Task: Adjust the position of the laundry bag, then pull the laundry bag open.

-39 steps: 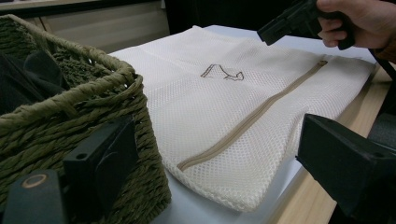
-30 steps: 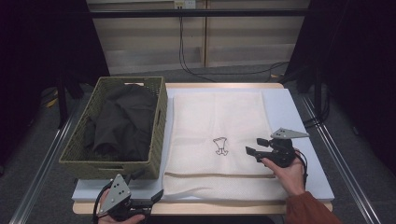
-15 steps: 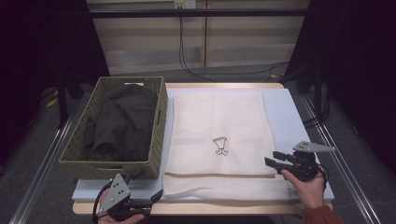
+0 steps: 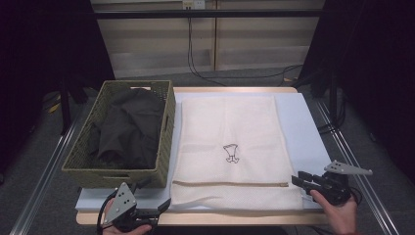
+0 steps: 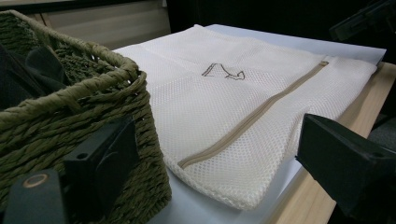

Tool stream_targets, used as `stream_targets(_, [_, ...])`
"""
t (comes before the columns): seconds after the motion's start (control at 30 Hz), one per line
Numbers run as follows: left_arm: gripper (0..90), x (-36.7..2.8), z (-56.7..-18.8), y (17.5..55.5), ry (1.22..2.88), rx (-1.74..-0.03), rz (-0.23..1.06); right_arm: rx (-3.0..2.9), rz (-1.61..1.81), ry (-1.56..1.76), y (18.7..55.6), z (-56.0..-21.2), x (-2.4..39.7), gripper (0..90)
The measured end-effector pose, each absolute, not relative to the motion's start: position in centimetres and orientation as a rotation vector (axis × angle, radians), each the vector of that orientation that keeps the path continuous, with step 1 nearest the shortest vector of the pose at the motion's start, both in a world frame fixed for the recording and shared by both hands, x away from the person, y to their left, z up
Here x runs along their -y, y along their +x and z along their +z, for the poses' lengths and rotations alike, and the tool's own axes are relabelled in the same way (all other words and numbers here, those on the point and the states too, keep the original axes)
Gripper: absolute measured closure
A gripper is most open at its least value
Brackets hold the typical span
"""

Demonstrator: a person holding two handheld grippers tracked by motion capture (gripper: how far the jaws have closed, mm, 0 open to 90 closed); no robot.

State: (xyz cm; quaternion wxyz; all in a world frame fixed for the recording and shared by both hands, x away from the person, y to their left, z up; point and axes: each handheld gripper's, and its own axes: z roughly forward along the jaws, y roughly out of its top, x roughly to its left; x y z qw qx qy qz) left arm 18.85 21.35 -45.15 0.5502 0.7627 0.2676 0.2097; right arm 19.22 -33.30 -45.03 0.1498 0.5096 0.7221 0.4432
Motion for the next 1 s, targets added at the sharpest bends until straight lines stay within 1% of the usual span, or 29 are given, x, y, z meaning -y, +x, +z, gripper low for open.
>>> stream_targets(0.2, [12.2,-21.4,-45.2,18.9,1.808,-0.633,0.496,-2.073,1.260,1.520,18.2,-45.8,33.9,66.1])
stream_targets(0.33, [12.3,-21.5,-45.2,19.0,1.807,-0.627,0.489,-2.068,1.249,1.560,18.1,-46.1,34.0,66.4])
stream_targets(0.77, [13.5,-21.2,-45.1,18.9,1.812,-0.619,0.481,-2.118,1.172,1.583,18.4,-46.9,33.7,64.8])
stream_targets(1.0, [16.1,-20.8,-45.2,18.9,1.810,-0.628,0.464,-2.122,1.118,1.582,18.8,-47.3,33.5,63.8])
